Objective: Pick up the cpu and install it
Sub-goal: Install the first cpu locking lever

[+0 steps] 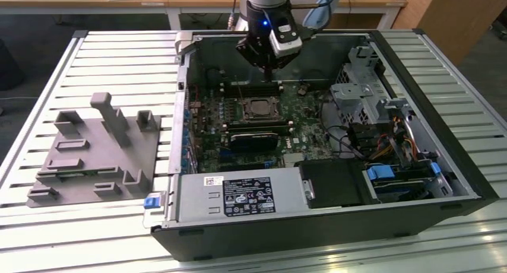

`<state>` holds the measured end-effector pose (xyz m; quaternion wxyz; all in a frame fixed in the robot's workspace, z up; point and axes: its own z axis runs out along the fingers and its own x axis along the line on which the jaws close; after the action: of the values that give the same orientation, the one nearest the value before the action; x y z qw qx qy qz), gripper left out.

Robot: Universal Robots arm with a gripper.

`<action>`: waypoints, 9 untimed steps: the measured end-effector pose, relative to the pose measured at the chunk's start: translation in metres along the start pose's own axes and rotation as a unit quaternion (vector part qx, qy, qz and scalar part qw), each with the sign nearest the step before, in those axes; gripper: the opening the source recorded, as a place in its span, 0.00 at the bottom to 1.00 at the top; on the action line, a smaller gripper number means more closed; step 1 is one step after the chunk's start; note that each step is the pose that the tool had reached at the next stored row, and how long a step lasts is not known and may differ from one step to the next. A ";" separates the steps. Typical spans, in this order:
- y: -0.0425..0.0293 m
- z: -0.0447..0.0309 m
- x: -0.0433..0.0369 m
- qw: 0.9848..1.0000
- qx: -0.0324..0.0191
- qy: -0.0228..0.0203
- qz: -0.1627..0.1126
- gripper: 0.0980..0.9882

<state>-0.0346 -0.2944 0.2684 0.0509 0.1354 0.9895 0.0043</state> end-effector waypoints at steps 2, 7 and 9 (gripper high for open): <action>0.0000 0.0002 0.0000 1.000 -0.002 0.000 -0.018 0.01; 0.0000 0.0009 0.0001 0.998 -0.006 0.001 -0.063 0.01; 0.0000 0.0011 0.0001 0.997 -0.008 0.002 -0.081 0.01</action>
<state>-0.0346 -0.2945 0.2674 0.0503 0.0543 0.9972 0.0083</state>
